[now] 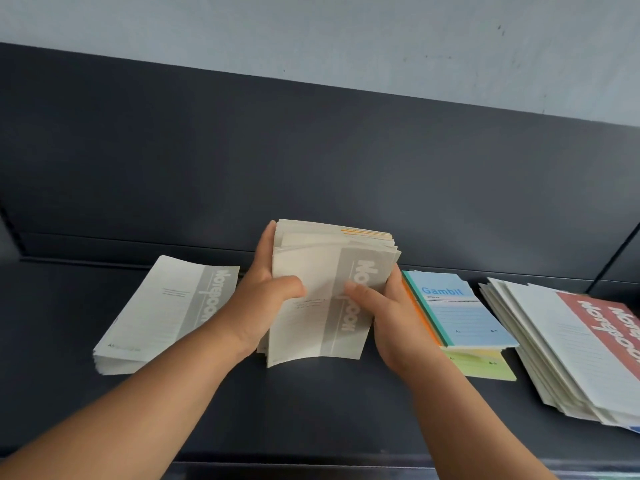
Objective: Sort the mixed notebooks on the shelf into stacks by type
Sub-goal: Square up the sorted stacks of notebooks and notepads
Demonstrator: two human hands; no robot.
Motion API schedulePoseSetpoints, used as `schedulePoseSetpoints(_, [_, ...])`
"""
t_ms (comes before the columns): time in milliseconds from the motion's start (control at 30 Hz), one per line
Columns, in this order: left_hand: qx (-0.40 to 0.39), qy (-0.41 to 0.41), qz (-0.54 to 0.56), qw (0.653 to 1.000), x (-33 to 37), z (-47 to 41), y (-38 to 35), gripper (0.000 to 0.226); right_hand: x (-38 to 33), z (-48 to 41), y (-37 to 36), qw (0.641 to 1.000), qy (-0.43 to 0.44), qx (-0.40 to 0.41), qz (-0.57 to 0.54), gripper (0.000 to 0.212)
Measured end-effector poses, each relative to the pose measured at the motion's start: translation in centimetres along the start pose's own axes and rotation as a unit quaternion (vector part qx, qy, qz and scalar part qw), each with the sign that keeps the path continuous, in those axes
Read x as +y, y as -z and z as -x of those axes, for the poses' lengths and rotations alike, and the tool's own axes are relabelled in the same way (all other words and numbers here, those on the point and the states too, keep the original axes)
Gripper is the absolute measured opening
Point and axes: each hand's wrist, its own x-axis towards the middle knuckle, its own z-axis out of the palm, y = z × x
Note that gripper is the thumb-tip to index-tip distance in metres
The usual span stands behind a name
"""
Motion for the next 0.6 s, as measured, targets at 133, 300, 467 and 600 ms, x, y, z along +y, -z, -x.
schedulePoseSetpoints(133, [0.006, -0.009, 0.018, 1.0, -0.4, 0.0, 0.0, 0.095, 0.6, -0.2, 0.0, 1.0, -0.005, 0.013, -0.02, 0.058])
schedulePoseSetpoints(300, [0.002, -0.033, 0.041, 0.999, -0.4, -0.2, -0.5, 0.074, 0.6, -0.5, 0.0, 0.999, -0.028, 0.009, -0.023, 0.069])
schedulePoseSetpoints(467, [0.032, -0.042, 0.011, 0.999, -0.3, -0.2, -0.7, 0.067, 0.7, -0.2, -0.2, 0.998, -0.029, 0.048, -0.008, 0.079])
schedulePoseSetpoints(600, [0.047, -0.04, -0.012, 0.998, -0.4, -0.2, -1.0, 0.073, 0.4, 0.0, -0.4, 0.997, -0.024, 0.066, 0.01, 0.067])
